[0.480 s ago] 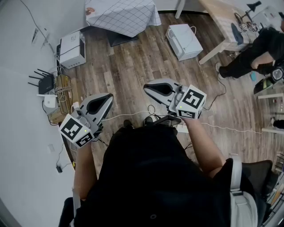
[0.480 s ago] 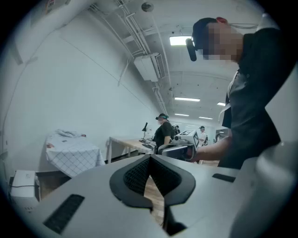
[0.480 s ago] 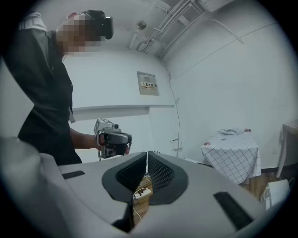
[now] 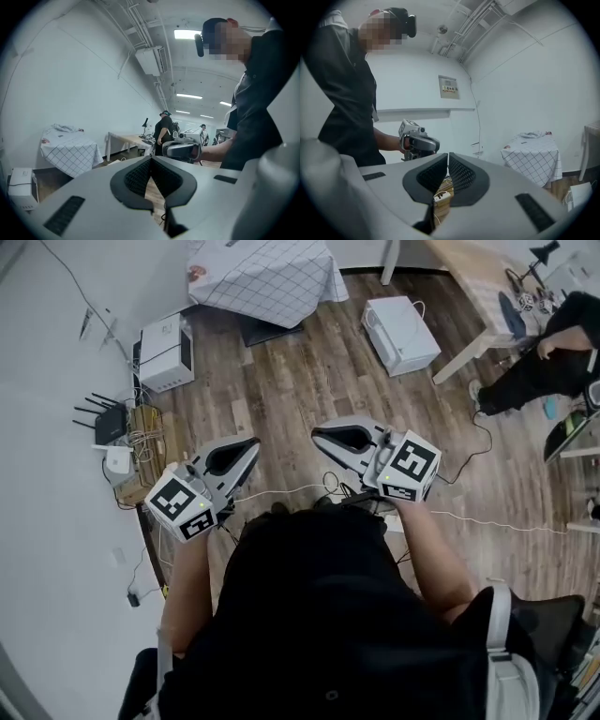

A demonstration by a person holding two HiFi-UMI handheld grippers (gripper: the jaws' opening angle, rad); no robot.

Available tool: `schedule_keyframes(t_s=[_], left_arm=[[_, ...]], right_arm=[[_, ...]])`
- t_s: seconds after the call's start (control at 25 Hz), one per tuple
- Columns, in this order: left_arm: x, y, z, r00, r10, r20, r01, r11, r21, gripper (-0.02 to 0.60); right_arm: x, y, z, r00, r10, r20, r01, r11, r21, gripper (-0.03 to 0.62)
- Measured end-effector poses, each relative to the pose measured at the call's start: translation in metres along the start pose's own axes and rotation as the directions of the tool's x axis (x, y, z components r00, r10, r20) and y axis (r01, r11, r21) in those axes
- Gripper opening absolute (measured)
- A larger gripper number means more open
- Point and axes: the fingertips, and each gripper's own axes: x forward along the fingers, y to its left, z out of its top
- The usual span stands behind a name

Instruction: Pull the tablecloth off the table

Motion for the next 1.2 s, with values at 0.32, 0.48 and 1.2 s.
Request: schedule_keyframes(t_s=[0.32,0.48,1.2], left_arm=[[0.039,-0.004,-0.005,1.0,-0.029,0.005,0.029,1.0,-0.008,0.011],[0.049,-0.007,-0.021,0.999,-0.043,-0.003,0.043,0.998,-0.051,0.009],[0.048,-0.003,-0.027,0.997,0.079,-0.008,-0.08,0.991,-0.105,0.009]], right_arm=[[-0.03,-0.018,0.0,0.997,-0.001,0.082,-0.004,0.998,0.064,0.025],[-0.031,-0.03,0.005,0.993,0.016,0.113,-0.025,0.996,0.083,0.025],[-0.041,-0.059,-0.019,0.995,0.082,0.054,-0.087,0.993,0.08,0.025]])
